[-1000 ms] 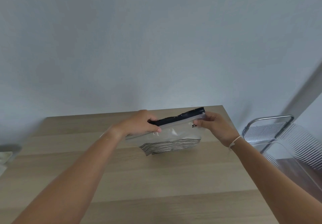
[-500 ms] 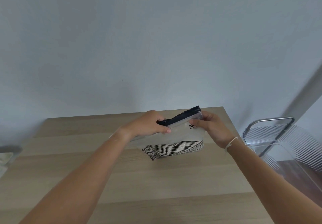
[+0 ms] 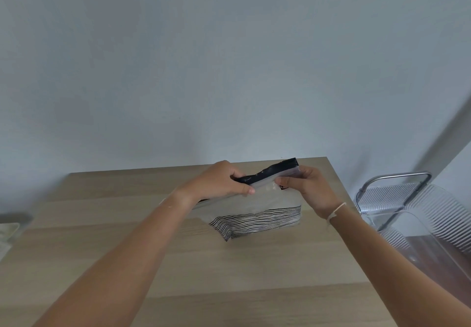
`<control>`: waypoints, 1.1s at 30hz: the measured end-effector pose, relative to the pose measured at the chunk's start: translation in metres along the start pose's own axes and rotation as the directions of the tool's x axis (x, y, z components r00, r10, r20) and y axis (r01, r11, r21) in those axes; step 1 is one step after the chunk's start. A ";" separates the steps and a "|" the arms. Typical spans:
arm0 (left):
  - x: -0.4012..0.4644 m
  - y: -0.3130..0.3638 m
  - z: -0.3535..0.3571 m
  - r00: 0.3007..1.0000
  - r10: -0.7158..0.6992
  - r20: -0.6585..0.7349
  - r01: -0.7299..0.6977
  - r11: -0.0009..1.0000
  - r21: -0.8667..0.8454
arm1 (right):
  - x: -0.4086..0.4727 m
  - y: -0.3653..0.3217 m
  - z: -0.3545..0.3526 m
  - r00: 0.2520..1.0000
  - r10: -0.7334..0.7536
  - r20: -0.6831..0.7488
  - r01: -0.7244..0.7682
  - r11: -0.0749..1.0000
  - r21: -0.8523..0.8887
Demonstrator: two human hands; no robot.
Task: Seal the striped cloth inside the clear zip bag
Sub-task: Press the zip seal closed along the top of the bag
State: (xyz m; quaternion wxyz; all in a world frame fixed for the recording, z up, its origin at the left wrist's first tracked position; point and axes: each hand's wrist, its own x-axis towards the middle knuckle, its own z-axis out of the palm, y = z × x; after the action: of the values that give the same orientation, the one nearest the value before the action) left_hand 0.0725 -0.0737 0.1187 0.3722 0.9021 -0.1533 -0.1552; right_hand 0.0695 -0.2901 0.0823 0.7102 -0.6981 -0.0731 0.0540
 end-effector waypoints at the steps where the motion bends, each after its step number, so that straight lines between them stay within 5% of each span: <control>1: 0.000 0.001 0.000 1.000 0.003 -0.001 -0.003 1.000 0.013 | 0.000 0.000 0.001 1.000 -0.002 -0.003 0.002 1.000 0.000; 33: 0.004 0.005 0.010 0.998 0.030 0.049 -0.032 0.999 0.037 | -0.001 0.002 0.001 0.998 0.000 0.060 0.010 0.985 -0.173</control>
State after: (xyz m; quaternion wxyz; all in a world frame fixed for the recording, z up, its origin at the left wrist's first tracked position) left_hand 0.0714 -0.0848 0.1147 0.3535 0.9026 -0.1793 -0.1681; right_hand 0.0684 -0.2888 0.0801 0.6445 -0.7550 -0.1005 0.0665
